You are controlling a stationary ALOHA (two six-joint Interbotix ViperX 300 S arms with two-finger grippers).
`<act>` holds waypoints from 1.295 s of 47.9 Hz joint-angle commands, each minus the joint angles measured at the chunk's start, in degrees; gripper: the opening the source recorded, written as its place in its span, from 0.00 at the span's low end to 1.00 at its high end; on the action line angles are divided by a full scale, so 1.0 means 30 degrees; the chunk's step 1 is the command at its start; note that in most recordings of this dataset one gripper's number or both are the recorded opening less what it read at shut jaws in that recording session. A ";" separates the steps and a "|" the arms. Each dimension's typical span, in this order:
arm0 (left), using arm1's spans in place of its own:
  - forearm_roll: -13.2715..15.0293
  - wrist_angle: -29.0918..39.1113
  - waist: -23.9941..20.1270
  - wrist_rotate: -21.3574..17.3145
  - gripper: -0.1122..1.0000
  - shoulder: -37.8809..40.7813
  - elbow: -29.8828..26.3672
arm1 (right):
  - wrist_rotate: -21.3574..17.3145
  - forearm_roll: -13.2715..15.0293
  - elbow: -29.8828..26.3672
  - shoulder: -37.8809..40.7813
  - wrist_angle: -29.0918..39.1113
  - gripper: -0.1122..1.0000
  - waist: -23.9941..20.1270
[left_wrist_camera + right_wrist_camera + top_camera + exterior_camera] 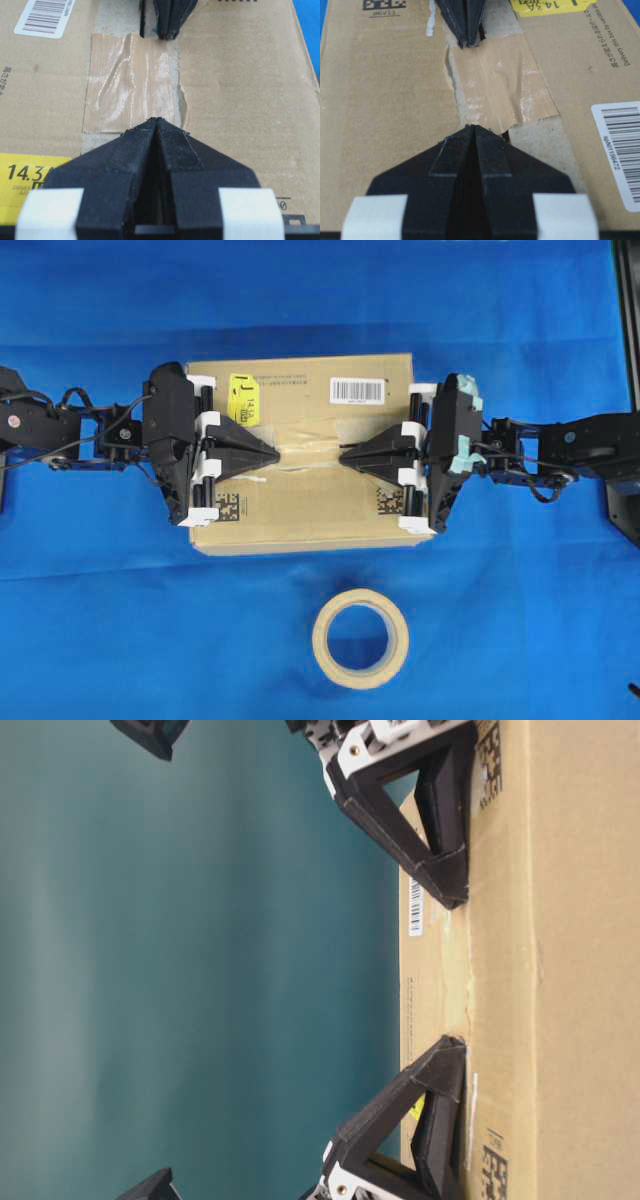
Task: Apply tape along the seams of the closed cardboard box to seal it securely.
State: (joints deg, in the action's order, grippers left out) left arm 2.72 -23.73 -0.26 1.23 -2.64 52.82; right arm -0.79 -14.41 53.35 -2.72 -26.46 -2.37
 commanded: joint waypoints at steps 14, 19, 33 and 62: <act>-0.0059 0.0527 0.0117 -0.0234 0.10 -0.3779 0.0029 | 0.0791 0.0205 0.0176 -0.3955 0.0762 0.08 -0.0088; -0.0059 0.1113 -0.0381 -0.0293 0.10 -0.5537 0.0029 | 0.1406 0.0264 0.0176 -0.6006 0.2051 0.08 0.0234; -0.0088 0.2842 -0.1260 -0.0264 0.10 -0.9902 0.1963 | 0.2051 0.0264 0.1729 -1.1660 0.5830 0.08 0.1172; -0.0088 0.8906 -0.1260 -0.0146 0.10 -2.2266 0.8672 | 0.1934 0.0234 0.7529 -1.9629 1.0547 0.08 0.1787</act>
State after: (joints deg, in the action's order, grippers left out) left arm 2.64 2.02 -3.96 0.62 -67.24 77.96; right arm 5.19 -13.62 75.50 -61.88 5.54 2.81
